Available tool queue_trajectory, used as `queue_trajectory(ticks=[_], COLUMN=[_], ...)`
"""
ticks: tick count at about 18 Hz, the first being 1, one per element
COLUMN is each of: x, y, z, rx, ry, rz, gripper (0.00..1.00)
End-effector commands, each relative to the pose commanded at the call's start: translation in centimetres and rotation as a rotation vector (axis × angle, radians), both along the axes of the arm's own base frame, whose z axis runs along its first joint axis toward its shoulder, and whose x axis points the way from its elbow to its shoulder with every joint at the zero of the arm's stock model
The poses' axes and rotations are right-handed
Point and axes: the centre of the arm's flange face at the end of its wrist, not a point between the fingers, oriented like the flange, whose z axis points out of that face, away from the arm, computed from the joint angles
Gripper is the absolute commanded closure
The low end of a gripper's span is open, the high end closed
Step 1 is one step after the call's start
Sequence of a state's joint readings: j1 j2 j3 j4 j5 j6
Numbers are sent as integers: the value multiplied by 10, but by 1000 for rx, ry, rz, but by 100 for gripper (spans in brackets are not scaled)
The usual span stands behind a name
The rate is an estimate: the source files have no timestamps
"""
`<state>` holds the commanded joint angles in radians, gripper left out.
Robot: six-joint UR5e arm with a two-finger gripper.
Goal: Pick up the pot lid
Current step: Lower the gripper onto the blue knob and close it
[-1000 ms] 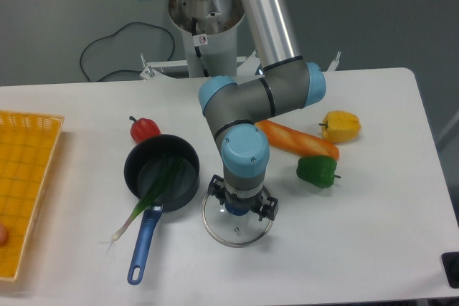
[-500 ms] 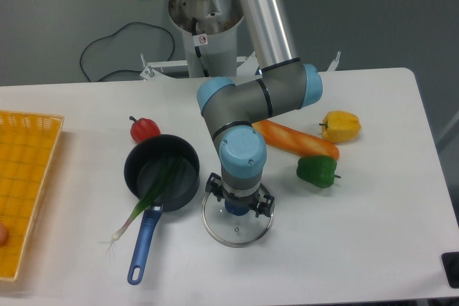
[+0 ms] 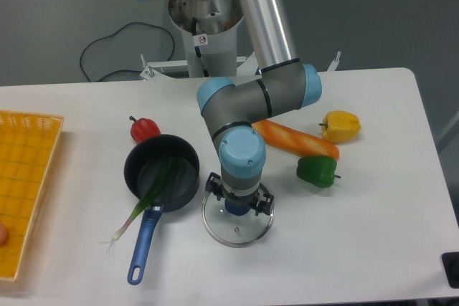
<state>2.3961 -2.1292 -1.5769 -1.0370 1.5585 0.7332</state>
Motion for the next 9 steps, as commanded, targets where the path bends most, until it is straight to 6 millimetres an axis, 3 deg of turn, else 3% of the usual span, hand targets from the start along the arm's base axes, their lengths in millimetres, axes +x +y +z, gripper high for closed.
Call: queue_trajectory(ticks=[1, 2, 6, 9], x=[0, -1, -1, -2], y=[0, 0, 1, 2], z=[0, -1, 0, 2], rx=[0, -1, -1, 3], ry=[0, 1, 3, 6], rz=[3, 2, 1, 0], gripper=[37, 41, 55, 59])
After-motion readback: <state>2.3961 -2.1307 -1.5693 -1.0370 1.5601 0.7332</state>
